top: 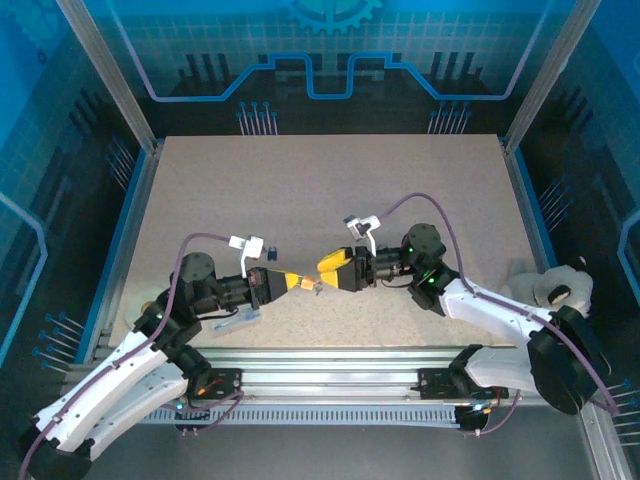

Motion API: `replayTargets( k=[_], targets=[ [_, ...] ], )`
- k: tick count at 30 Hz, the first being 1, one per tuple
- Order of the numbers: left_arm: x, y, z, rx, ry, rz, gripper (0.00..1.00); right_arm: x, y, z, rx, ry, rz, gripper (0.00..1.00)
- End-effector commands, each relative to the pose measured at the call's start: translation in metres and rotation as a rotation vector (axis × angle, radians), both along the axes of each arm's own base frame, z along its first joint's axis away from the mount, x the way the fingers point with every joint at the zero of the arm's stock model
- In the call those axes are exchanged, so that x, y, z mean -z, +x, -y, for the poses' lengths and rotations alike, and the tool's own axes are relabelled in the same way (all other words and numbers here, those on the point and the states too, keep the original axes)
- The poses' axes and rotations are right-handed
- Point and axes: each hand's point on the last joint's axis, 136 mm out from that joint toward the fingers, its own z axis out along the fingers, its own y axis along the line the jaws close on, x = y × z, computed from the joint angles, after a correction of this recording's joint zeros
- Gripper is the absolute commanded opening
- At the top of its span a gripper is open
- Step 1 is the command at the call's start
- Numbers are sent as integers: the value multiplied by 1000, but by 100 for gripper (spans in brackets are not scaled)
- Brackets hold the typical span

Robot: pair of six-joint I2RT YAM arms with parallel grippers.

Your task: Lock with the key

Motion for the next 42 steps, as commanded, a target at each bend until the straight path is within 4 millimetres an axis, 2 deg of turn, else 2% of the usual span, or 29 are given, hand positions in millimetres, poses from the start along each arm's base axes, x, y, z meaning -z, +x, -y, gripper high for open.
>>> replayTargets(
  k=[1,4,6,7,16,20,23,31,38,42],
  targets=[
    [5,4,-5,-38,2,-15,0,3,14,14,94,-16,6,66],
    [7,7,-5,-43,0,-16,0,13,26,24,191,-75,17,82],
    [5,9,-5,-47,-12,-9,0,21,36,31,277,-132,33,98],
    [5,10,-5,-51,-16,-7,0,23,40,34,316,-154,46,100],
    [5,26,0,-77,-70,-21,0,42,71,74,599,-216,94,100],
    [2,32,3,-80,-91,-31,0,50,72,89,657,-151,96,100],
    [4,37,7,-76,-103,-47,0,53,68,92,658,-132,108,100],
    [6,50,20,-58,-135,-79,0,51,50,76,507,-73,97,99],
    [4,58,26,-53,-142,-90,0,54,47,65,431,-61,47,83],
    [3,59,29,-42,-154,-96,0,57,43,55,383,-50,31,79]
  ],
)
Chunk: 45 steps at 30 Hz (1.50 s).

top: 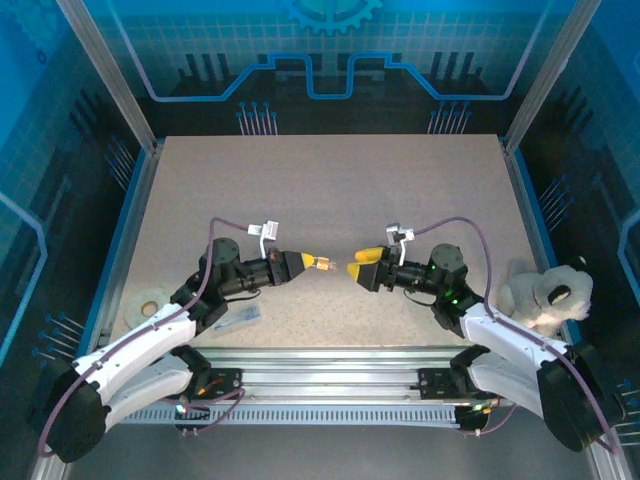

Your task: Lock with the key

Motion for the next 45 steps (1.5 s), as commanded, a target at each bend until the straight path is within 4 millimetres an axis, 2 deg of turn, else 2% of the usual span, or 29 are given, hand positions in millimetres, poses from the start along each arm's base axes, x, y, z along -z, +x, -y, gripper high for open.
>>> replayTargets(
  k=[1,7,18,32,45],
  targets=[
    [-26,2,4,20,-61,55,0,-12,-9,-12,-76,48,32,78],
    [-25,2,4,24,-68,52,0,-11,-11,-23,-129,70,15,70],
    [-17,-1,8,44,-79,26,0,-11,-8,-23,-114,73,32,64],
    [-12,-4,17,78,-87,13,0,-16,-10,-26,-133,101,47,50],
    [-11,-5,18,79,-83,12,0,-19,-15,-29,-160,109,53,33]
  ],
)
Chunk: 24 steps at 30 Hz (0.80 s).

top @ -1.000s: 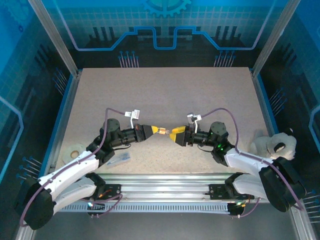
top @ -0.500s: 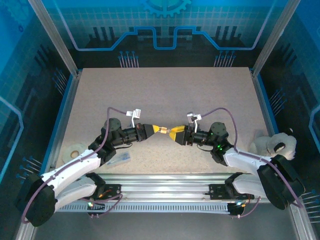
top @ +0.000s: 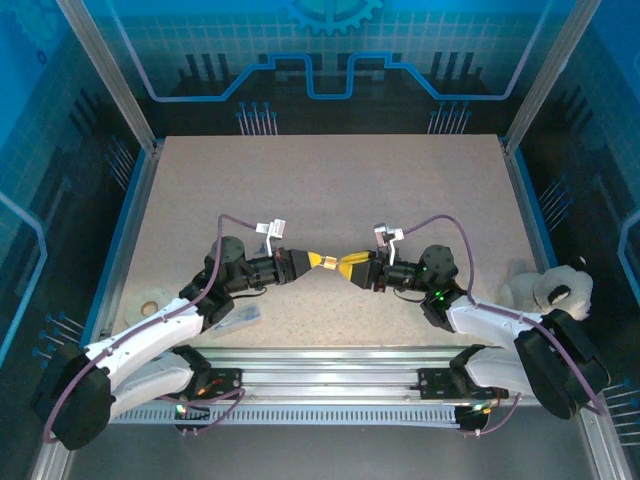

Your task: Lock with the key

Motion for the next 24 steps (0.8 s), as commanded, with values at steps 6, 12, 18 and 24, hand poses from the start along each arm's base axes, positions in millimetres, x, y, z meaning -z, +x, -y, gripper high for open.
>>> replayTargets(
  k=[6,12,18,24],
  targets=[
    [-6,-3,3,22,-20,31,0,-12,-6,-5,-40,27,45,31],
    [-6,-4,3,26,-21,31,0,-12,-6,-5,-41,28,42,25],
    [-4,-5,4,29,-19,29,0,-13,-6,-5,-41,30,42,19],
    [-5,-7,5,37,-20,31,0,-12,-3,-7,-42,41,29,17]
  ],
)
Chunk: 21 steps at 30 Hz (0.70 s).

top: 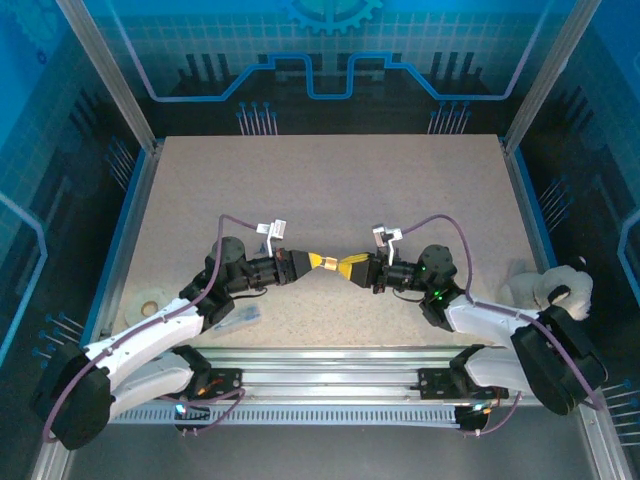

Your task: Lock with the key

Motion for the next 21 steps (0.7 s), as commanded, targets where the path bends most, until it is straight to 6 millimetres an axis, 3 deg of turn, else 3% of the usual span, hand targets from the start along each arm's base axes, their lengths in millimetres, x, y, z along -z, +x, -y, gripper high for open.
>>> replayTargets(
  k=[1,16,21],
  targets=[
    [-5,-5,4,30,-20,32,0,-15,-3,-5,-27,41,49,17],
    [-4,-5,0,7,-9,46,0,-15,-3,-5,-34,48,37,0],
    [-6,-4,-3,-11,-10,56,0,-15,-3,-5,-37,48,36,0]
  ],
)
